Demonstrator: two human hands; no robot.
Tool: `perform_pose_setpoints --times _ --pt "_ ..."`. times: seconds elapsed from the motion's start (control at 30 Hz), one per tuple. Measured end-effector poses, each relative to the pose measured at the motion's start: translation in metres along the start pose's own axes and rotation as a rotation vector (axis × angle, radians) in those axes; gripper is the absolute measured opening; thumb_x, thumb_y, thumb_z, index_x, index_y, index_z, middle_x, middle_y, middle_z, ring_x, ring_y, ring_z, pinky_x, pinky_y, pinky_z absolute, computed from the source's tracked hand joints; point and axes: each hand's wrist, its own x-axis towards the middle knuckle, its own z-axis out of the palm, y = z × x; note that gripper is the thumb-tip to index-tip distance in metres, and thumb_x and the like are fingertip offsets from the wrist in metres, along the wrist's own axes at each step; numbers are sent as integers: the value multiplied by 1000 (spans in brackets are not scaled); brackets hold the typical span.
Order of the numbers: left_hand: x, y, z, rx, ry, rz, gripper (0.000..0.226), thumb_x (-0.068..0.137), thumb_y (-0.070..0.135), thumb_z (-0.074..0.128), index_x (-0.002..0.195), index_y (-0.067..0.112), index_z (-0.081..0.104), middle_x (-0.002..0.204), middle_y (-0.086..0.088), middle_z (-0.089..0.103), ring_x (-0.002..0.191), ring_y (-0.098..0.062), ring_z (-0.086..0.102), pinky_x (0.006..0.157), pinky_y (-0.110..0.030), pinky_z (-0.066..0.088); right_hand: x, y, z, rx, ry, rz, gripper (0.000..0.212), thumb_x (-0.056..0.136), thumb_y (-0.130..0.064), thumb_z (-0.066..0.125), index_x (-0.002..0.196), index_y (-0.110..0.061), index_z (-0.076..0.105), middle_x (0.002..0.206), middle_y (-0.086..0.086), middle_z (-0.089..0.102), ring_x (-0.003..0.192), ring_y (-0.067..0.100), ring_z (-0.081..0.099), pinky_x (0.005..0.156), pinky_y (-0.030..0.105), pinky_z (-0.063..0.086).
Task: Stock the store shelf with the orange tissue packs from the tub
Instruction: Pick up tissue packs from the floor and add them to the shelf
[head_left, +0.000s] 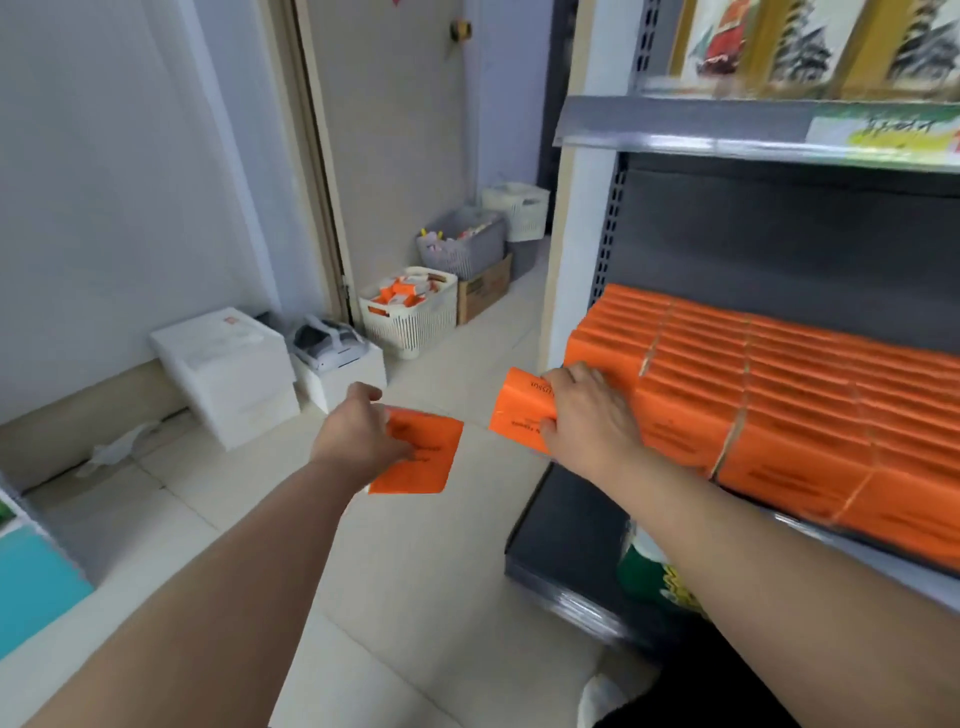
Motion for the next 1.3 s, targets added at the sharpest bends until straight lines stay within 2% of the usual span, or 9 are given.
perform_pose_setpoints --times 0.1,0.27,0.57,0.77,0.87,1.0,1.1,1.2,1.3 --pt "6 32 9 -6 -24 40 78 72 18 78 137 19 36 129 -7 55 115 -27 53 80 -35 47 19 24 -9 -9 -17 59 40 85 -18 57 124 -15 50 122 9 49 116 29 45 94 40 42" --pt "27 57 19 69 -36 84 67 79 18 71 136 18 37 132 -6 53 114 -27 54 80 -36 52 54 47 -9 -49 10 94 46 85 -16 61 128 -17 47 126 7 49 121 27 44 95 42 39" --pt "61 83 37 102 -15 129 53 79 26 73 121 17 42 105 1 52 93 -19 51 73 -33 48 93 74 21 -118 -63 170 49 85 -19 65 131 -21 48 128 5 48 123 26 40 96 40 38" --pt "65 94 45 119 -72 280 44 78 20 72 116 23 52 108 1 58 93 -18 52 73 -30 44 91 73 25 -130 -34 179 49 84 -20 67 130 -21 48 127 6 47 121 26 40 94 40 38" --pt "58 103 42 116 -110 330 44 78 17 72 117 25 55 109 3 59 94 -18 53 74 -29 43 82 66 9 -51 -9 57 62 79 -29 72 134 -24 43 130 3 45 124 24 37 97 38 33" --pt "43 115 36 136 -163 375 55 76 12 74 125 23 52 120 3 59 104 -18 55 79 -26 43 63 42 -11 180 -223 -176 86 66 -40 82 138 -23 40 130 1 47 124 22 41 100 38 35" --pt "27 120 28 133 -168 380 70 74 10 76 133 18 41 123 1 58 102 -16 53 81 -24 43 50 30 -17 415 -317 -160 71 66 -35 83 126 -22 48 106 -5 56 99 19 56 85 36 50" --pt "12 120 20 99 -177 362 85 71 10 80 139 19 31 122 1 57 97 -15 53 79 -24 44 37 26 -21 562 -308 -101 69 77 -27 75 136 -25 38 108 -2 59 96 19 60 85 38 52" --pt "0 120 14 108 -200 349 93 70 10 82 143 19 26 122 1 56 96 -15 54 78 -23 44 28 27 -23 599 -276 -84 38 86 -21 67 118 -25 48 101 1 63 89 19 61 79 35 52"
